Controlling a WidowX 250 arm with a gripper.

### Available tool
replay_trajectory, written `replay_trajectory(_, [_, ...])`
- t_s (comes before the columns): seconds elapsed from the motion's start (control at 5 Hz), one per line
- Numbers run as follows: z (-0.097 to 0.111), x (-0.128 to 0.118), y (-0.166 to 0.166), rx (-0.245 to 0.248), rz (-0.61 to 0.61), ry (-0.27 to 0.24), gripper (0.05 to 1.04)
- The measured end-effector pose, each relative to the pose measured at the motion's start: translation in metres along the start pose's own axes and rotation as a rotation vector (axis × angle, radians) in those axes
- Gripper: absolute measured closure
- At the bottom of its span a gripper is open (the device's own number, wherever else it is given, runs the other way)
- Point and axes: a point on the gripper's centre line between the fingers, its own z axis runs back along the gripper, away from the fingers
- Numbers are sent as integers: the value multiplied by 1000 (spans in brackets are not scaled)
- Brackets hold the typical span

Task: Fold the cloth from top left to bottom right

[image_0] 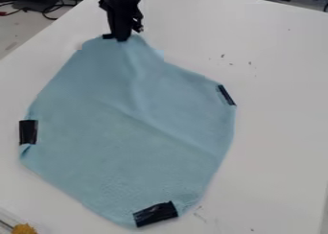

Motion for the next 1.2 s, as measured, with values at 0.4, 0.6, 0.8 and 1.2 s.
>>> replay_trajectory(0.4, [43,-28,-42,-77,100,-44,1003])
replay_trajectory(0.6, [60,-43,-79,-147,149,-50,1003])
replay_trajectory(0.8, [67,-54,-117,-178,170,-40,1003])
replay_trajectory(1.2, [55,-69,-151,-201,167,5,1011])
